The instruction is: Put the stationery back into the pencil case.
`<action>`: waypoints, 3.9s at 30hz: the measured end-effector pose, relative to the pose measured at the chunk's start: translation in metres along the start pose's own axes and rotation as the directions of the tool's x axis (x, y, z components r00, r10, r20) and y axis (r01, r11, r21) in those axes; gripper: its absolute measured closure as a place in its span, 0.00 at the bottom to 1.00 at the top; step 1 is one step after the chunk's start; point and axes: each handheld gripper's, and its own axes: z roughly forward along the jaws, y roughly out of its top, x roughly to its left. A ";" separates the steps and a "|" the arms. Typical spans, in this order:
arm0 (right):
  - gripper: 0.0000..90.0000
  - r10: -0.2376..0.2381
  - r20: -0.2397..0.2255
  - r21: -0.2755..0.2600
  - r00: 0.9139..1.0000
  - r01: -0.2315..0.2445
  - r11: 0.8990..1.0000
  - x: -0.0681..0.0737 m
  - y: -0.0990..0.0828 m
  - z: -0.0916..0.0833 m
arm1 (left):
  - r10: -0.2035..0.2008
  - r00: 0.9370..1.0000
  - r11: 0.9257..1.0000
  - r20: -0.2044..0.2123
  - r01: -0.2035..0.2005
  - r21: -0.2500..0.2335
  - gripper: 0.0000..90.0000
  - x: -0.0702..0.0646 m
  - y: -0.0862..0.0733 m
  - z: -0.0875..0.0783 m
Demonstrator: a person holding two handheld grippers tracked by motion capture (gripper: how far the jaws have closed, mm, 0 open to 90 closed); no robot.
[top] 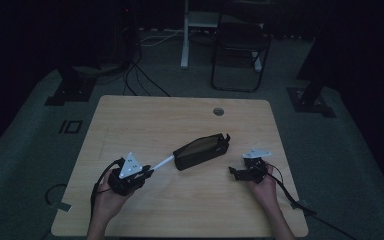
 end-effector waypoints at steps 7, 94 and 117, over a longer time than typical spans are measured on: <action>0.20 0.000 0.000 0.000 1.000 0.000 1.000 0.000 0.000 0.000 | 0.005 1.000 1.000 0.007 -0.005 -0.008 0.88 0.001 0.005 0.001; 0.20 0.000 0.000 0.000 1.000 0.000 1.000 0.000 0.000 0.000 | 0.041 0.994 0.996 0.102 -0.032 -0.082 0.88 0.011 0.054 0.036; 0.20 -0.003 0.000 -0.001 1.000 0.003 1.000 0.000 0.000 0.000 | 0.025 0.989 0.993 0.148 -0.008 -0.114 0.88 0.019 0.064 0.044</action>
